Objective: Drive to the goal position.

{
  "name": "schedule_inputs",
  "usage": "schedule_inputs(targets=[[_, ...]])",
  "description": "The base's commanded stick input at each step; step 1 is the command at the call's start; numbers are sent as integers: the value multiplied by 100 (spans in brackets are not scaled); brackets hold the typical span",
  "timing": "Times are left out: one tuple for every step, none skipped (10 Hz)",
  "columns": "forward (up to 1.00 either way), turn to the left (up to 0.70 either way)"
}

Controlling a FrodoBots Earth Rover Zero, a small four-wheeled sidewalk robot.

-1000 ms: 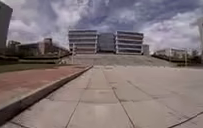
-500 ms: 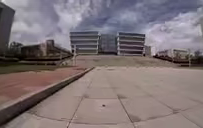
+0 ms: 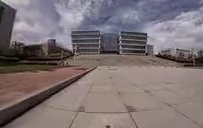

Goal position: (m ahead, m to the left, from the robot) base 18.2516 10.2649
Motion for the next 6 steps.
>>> schedule_inputs(targets=[[100, 0], [100, 0], [100, 0], [100, -13], [100, -37], [100, -36]])
